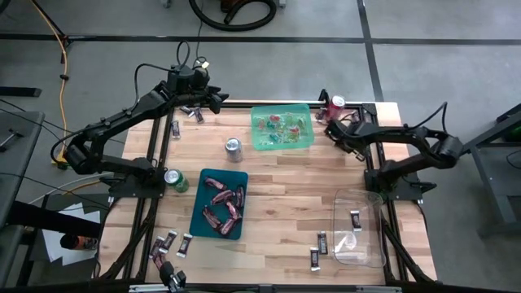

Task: Organize candy in baskets
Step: Put the dark brown chocolate into the blue bin

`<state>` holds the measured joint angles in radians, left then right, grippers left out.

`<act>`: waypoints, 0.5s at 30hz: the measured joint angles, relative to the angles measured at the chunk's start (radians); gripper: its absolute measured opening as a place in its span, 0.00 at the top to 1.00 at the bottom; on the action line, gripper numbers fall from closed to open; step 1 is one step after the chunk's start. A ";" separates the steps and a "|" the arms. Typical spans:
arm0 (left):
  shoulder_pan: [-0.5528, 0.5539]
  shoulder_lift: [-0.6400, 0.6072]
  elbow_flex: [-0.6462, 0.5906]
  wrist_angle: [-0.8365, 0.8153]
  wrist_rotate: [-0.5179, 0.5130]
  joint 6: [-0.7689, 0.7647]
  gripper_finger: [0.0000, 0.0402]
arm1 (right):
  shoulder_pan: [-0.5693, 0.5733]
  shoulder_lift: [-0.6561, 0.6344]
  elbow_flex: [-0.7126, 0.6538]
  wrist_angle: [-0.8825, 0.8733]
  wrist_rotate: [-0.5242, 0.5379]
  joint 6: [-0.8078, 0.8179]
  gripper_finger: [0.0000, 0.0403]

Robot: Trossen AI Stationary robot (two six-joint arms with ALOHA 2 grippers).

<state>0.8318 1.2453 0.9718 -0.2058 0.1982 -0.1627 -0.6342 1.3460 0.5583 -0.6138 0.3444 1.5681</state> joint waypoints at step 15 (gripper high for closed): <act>0.000 0.000 0.000 0.001 0.000 -0.019 0.43 | 0.200 -0.191 0.109 -0.059 -0.096 -0.353 1.00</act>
<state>0.8314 1.2453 0.9718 -0.2050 0.1982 -0.1816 -0.4341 1.1548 0.6676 -0.6729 0.2483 1.2151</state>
